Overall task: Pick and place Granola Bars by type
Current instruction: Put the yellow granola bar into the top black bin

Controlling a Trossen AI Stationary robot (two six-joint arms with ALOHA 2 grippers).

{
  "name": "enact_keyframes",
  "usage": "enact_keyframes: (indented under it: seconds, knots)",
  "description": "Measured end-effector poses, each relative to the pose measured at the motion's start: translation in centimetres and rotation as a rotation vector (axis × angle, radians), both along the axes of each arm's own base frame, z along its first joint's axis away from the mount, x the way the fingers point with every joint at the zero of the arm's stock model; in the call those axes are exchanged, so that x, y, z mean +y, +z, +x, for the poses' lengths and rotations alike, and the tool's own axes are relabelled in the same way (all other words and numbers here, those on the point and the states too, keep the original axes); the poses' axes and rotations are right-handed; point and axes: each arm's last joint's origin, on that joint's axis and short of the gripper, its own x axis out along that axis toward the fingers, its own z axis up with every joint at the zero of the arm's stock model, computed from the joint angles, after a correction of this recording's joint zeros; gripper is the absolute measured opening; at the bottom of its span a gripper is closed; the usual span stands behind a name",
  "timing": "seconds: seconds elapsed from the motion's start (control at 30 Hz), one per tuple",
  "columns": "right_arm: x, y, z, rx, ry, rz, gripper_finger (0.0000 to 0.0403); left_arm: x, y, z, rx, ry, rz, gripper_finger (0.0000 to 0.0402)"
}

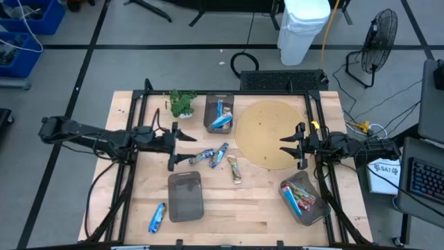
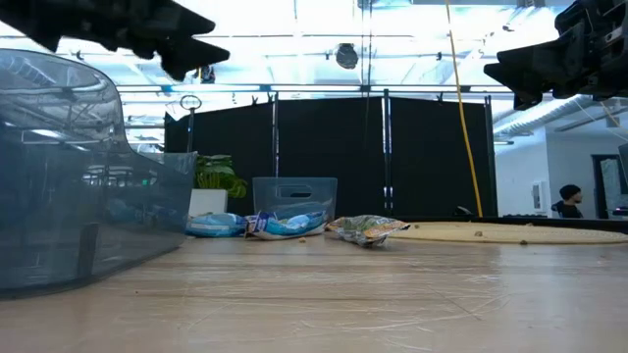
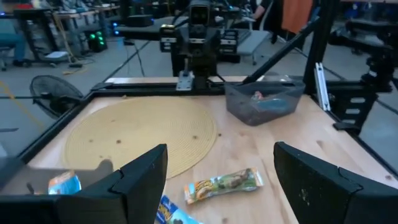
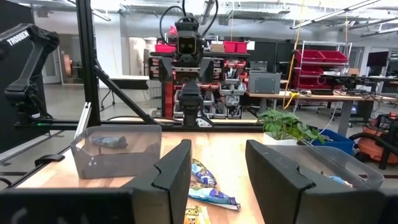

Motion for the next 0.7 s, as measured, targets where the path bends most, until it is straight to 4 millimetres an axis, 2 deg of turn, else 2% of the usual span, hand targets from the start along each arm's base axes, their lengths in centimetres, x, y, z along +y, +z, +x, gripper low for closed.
enact_keyframes:
  seconds: [0.2, 0.6, 0.7]
  knots:
    - [0.0, 0.0, 0.0, -0.001, 0.000, 0.000, 0.0142, 0.0, -1.6, -0.7, 0.029, 0.009, -0.060, 0.0296]
    - [0.0, 0.3, 0.0, -0.029, 0.000, 0.001, 0.0141, 0.0, -1.9, -0.8, 0.044, 0.025, -0.127, 0.0296]
    - [0.0, 0.3, 0.0, -0.030, 0.013, 0.070, 0.0141, 0.0, -1.9, -0.8, 0.041, 0.026, -0.133, 0.0296]
